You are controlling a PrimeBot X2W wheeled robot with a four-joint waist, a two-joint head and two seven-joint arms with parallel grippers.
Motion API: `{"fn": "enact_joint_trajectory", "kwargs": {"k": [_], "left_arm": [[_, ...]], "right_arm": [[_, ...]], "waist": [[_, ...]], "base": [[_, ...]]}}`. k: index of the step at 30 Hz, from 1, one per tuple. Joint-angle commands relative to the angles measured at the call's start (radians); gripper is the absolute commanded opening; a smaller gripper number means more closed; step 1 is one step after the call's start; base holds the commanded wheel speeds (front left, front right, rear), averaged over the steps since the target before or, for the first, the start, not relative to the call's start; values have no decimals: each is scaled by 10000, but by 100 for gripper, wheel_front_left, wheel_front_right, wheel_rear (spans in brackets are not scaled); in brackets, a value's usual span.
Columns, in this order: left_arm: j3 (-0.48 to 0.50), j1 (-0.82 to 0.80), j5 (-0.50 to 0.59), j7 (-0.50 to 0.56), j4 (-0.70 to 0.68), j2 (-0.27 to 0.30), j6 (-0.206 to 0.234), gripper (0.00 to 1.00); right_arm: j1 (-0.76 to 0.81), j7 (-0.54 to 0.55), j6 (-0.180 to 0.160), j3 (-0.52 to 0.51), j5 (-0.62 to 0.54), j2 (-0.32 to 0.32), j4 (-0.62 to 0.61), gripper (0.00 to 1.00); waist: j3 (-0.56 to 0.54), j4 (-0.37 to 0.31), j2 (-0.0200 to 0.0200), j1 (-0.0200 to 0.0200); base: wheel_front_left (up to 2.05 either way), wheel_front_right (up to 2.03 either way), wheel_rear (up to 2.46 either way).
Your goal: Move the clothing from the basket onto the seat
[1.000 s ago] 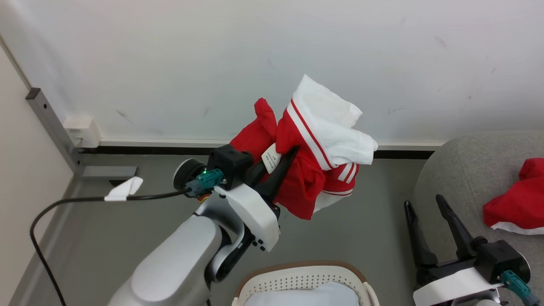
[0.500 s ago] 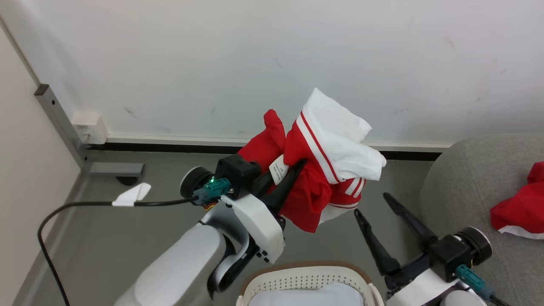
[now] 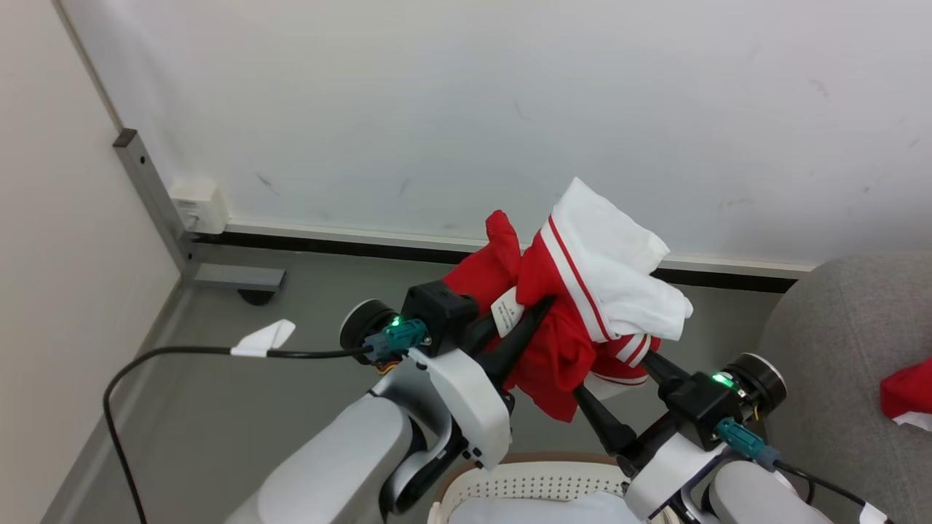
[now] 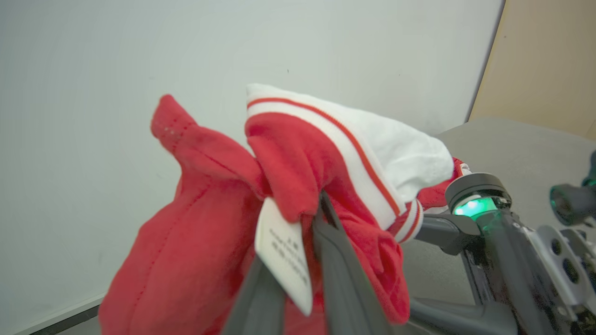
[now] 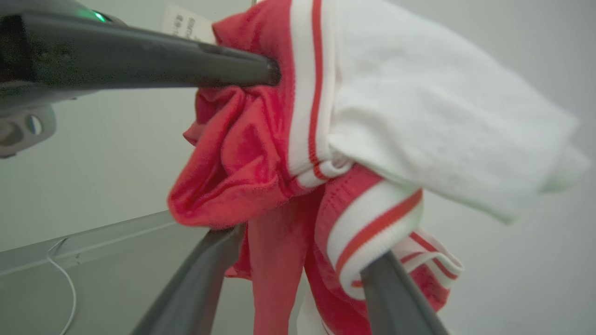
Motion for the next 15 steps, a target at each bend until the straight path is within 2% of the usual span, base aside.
{"fn": "enact_joint_trajectory", "kwargs": {"k": [1,15], "left_arm": [[-18,0,-88,-62,32,-13,-15,0],[-562,-51,-97,109,21,-455,-249,0]], "right_arm": [[-179,7,-24,80,134,-4,144,100],[-1384,8,-22,1134,916,580,2821,100]], "waist": [[-8,110,0,-1],[-156,931,0,-1]], "base": [[0,0,0],[0,0,0]]}}
